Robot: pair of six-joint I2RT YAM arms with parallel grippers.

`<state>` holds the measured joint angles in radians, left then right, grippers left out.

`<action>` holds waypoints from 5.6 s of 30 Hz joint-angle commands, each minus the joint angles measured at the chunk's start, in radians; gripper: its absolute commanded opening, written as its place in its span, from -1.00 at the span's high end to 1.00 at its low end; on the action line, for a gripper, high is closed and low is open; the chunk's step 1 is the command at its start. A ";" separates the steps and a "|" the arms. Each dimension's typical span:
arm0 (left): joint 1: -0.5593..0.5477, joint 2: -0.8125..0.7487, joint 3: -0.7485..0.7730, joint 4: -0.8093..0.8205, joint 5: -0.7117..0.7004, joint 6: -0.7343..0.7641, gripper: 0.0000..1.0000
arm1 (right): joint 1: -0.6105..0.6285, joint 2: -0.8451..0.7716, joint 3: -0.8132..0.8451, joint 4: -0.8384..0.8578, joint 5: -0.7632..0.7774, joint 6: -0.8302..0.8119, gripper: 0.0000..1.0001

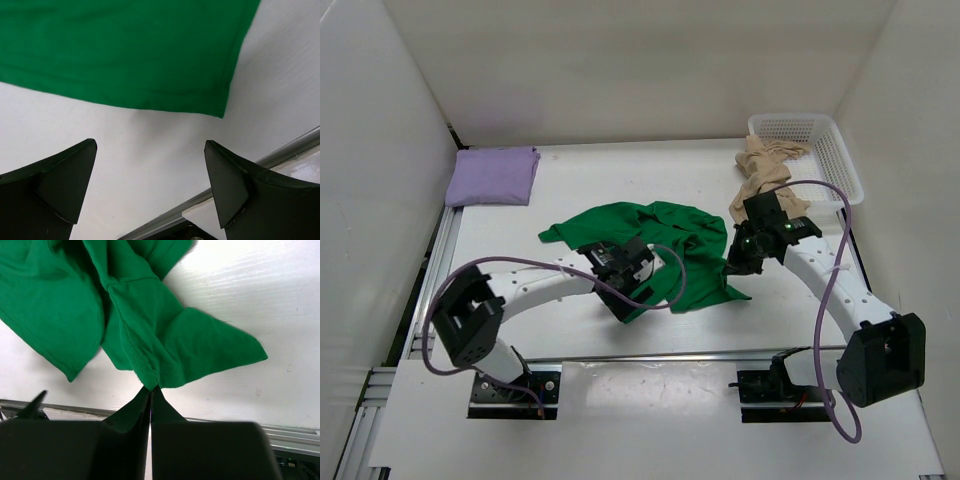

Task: Fold and stack the t-shirts
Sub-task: Flatten out the tshirt, then fold the flattened tshirt in 1/3 of the way

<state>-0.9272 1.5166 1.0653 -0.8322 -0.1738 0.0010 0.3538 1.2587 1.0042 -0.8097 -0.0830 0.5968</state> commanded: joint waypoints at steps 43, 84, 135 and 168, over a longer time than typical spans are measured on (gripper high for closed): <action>0.380 -0.196 -0.168 0.148 -0.355 -0.001 0.80 | 0.180 -0.367 -0.489 0.033 0.044 0.303 0.14; 0.490 -0.296 -0.340 0.130 -0.285 -0.001 0.80 | -0.139 0.389 -0.139 0.253 0.126 -0.120 0.51; 0.709 -0.433 -0.413 0.131 -0.187 -0.001 0.75 | -0.154 -0.651 -0.519 0.126 -0.113 0.196 1.00; 0.826 0.020 -0.057 0.127 -0.147 -0.001 0.75 | -0.205 0.343 0.183 0.244 0.003 -0.149 1.00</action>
<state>-0.1078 1.5589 0.9970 -0.7105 -0.3065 0.0006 0.1570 1.5856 1.1328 -0.5735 -0.1055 0.4805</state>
